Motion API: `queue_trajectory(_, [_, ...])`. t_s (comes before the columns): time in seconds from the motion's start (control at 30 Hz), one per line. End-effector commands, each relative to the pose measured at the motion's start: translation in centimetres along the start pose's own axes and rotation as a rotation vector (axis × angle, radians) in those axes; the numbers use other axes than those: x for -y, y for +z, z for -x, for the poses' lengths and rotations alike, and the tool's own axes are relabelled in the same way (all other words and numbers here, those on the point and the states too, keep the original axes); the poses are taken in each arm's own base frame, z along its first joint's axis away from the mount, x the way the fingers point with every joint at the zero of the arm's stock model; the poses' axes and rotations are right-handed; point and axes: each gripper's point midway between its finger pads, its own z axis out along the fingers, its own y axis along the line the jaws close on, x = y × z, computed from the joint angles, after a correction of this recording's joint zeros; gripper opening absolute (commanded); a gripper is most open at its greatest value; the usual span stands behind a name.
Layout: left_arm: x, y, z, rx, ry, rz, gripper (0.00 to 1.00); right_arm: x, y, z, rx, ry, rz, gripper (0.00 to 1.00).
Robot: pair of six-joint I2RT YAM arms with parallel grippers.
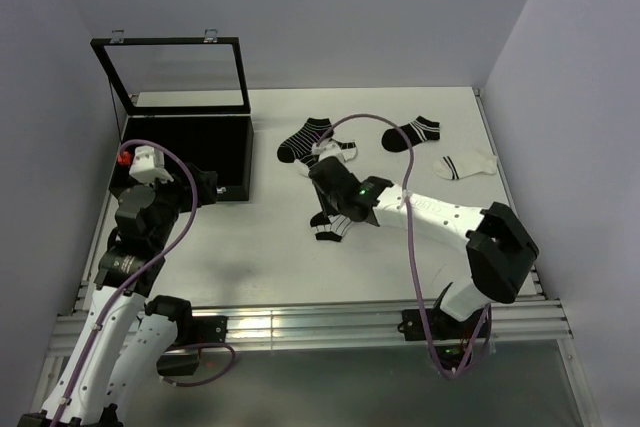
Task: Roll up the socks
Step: Adjust the sock at the center of the board.
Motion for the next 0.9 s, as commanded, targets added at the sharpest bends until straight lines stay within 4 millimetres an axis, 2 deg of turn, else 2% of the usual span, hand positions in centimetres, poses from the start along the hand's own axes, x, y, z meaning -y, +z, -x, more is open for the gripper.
queue_trajectory(0.0, [1.0,0.1,1.4,0.044,-0.019,-0.039,1.00,-1.6,0.0,-1.9,-0.010,-0.101,0.004,0.42])
queue_trajectory(0.2, [1.0,0.2,1.2,0.036,-0.018,-0.038,1.00,-5.0,0.4,-5.0,-0.066,-0.214,0.064,0.44])
queue_trajectory(0.33, [0.9,0.2,1.1,0.032,-0.018,-0.036,1.00,-6.2,1.1,-5.9,-0.083,-0.255,0.062,0.50])
queue_trajectory(0.57, [0.9,0.2,1.1,0.032,-0.015,-0.032,1.00,-6.6,2.3,-6.9,-0.114,-0.293,0.035,0.52])
queue_trajectory(0.87, [0.8,0.2,1.0,0.030,-0.011,-0.028,0.99,-6.1,3.3,-7.9,-0.140,-0.326,-0.004,0.51])
